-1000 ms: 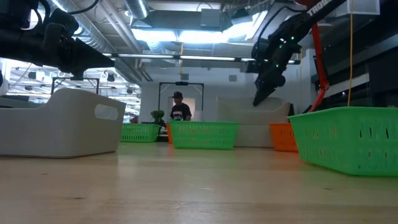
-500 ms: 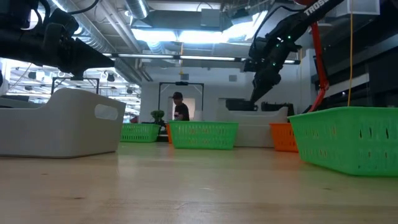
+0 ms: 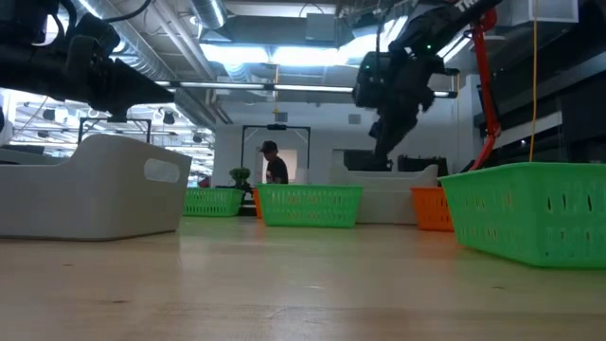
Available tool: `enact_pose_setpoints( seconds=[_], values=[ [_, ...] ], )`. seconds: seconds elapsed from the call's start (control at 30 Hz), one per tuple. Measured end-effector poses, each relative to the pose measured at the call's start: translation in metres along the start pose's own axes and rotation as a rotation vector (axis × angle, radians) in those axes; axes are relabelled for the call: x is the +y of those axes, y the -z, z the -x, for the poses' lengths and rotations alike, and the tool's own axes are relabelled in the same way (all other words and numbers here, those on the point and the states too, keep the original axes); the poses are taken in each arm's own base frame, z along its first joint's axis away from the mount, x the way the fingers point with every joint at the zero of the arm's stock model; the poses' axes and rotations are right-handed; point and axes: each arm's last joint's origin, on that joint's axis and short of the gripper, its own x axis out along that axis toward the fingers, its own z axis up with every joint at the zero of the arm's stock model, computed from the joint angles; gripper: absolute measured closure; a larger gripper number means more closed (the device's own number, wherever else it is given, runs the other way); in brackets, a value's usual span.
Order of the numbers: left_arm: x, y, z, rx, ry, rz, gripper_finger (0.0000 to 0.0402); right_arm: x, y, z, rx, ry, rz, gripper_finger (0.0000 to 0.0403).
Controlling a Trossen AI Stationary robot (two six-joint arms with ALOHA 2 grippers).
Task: Stack baskets by color
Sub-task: Adjust the top gray bin on the table
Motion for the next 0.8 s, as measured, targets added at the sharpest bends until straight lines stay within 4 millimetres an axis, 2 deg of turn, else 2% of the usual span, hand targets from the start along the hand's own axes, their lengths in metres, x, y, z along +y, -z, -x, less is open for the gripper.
enact_pose_setpoints(
  seconds=[0.1, 0.27, 0.57, 0.8],
  values=[
    [0.0, 0.0, 0.0, 0.002, 0.0, -0.001, 0.0392, 0.015, 0.003, -0.016, 0.106, 0.066, 0.059, 0.0308],
    [0.0, 0.0, 0.0, 0.003, 0.0, -0.001, 0.0392, 0.022, 0.005, -0.029, 0.101, 0.069, 0.082, 0.0316],
    [0.0, 0.0, 0.0, 0.003, 0.0, -0.001, 0.0392, 0.013, 0.022, -0.045, 0.052, 0.114, 0.061, 0.0319],
    [0.0, 0.0, 0.0, 0.003, 0.0, -0.001, 0.0392, -0.005, 0.027, -0.04, 0.024, 0.189, 0.059, 0.0319]
  ],
)
